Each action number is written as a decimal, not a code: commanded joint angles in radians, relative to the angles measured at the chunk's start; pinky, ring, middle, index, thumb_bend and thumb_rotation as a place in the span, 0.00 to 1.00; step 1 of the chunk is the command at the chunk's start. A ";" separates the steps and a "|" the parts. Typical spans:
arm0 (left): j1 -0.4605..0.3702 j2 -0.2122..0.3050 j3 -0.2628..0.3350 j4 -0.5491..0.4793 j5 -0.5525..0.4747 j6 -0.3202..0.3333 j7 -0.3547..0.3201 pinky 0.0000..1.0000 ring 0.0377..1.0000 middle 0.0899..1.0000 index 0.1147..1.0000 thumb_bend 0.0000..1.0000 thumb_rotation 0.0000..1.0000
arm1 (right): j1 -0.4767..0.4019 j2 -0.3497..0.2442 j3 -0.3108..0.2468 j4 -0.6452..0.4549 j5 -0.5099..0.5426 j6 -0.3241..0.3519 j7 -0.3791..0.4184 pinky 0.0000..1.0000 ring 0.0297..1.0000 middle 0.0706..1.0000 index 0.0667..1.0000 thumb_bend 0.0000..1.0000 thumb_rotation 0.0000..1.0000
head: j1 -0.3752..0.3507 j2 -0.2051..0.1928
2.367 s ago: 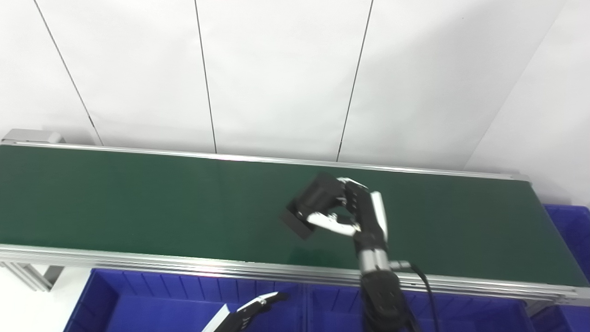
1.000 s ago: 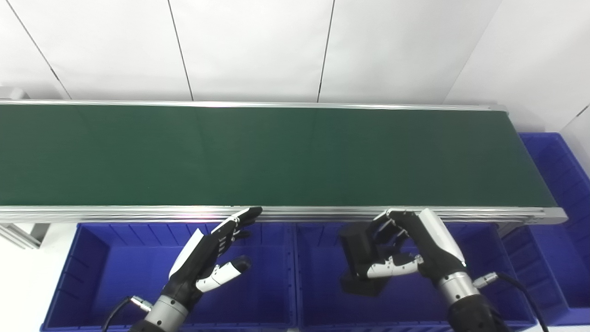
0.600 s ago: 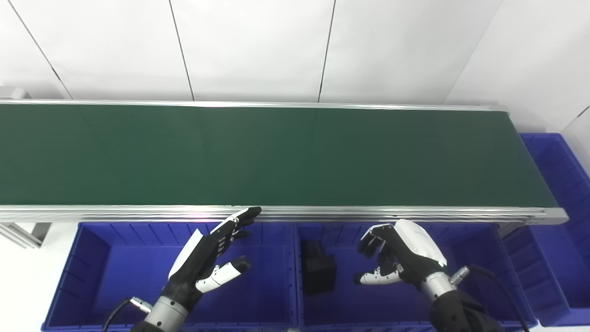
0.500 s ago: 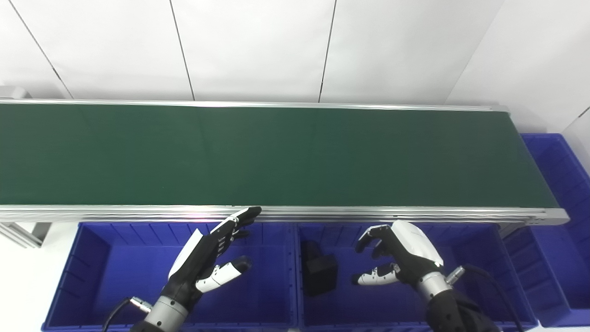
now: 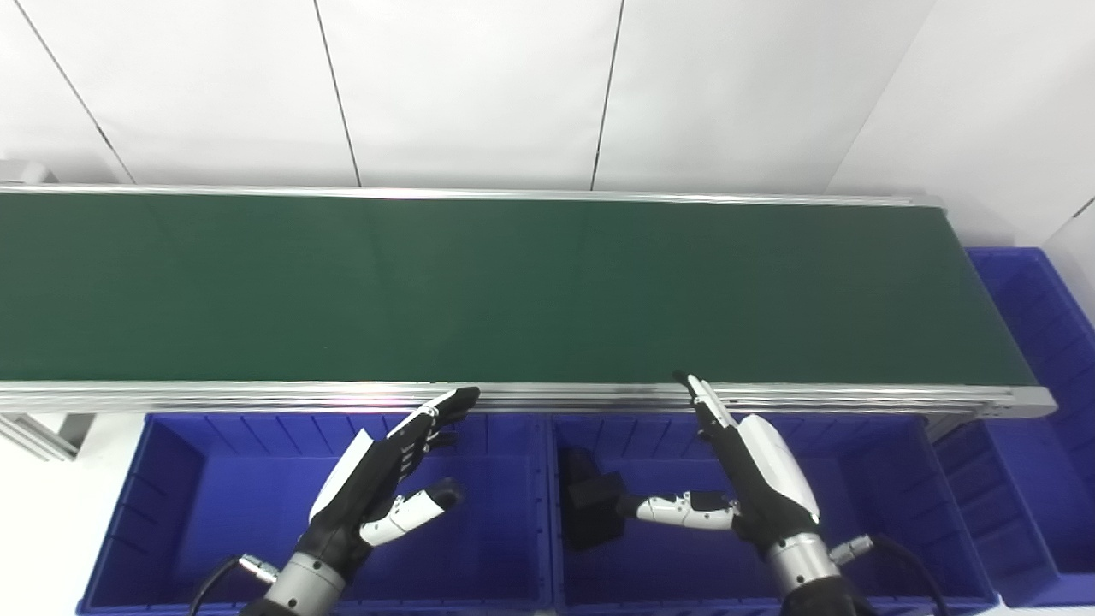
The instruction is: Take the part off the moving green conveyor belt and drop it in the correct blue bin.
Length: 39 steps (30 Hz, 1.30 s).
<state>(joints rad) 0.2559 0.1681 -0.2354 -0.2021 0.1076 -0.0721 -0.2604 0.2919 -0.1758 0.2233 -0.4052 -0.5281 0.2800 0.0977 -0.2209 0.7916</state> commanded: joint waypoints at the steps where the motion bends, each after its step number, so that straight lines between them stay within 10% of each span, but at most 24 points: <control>1: -0.001 0.007 0.006 -0.021 -0.005 -0.030 0.006 0.85 0.91 0.91 0.87 0.79 0.80 | 0.020 0.018 -0.014 -0.046 0.057 -0.067 -0.020 0.82 0.96 1.00 1.00 0.87 0.54 | 0.002 0.001; 10: 0.005 0.002 0.005 -0.006 -0.023 -0.044 0.005 0.86 0.94 0.95 0.90 0.78 0.76 | 0.089 0.055 -0.002 -0.046 0.215 -0.157 -0.010 0.93 0.97 1.00 1.00 0.91 0.76 | 0.034 -0.015; 39: 0.026 -0.040 0.011 0.061 -0.002 -0.102 0.057 0.87 0.94 0.95 0.95 0.74 0.70 | 0.061 0.012 -0.006 0.067 0.301 -0.267 0.009 0.83 0.87 0.92 0.95 0.80 0.40 | 0.111 -0.069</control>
<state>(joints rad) 0.2909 0.1273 -0.2301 -0.1272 0.1091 -0.1268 -0.2162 0.3624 -0.1635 0.2202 -0.3172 -0.2306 0.0800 0.1142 -0.1089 0.7225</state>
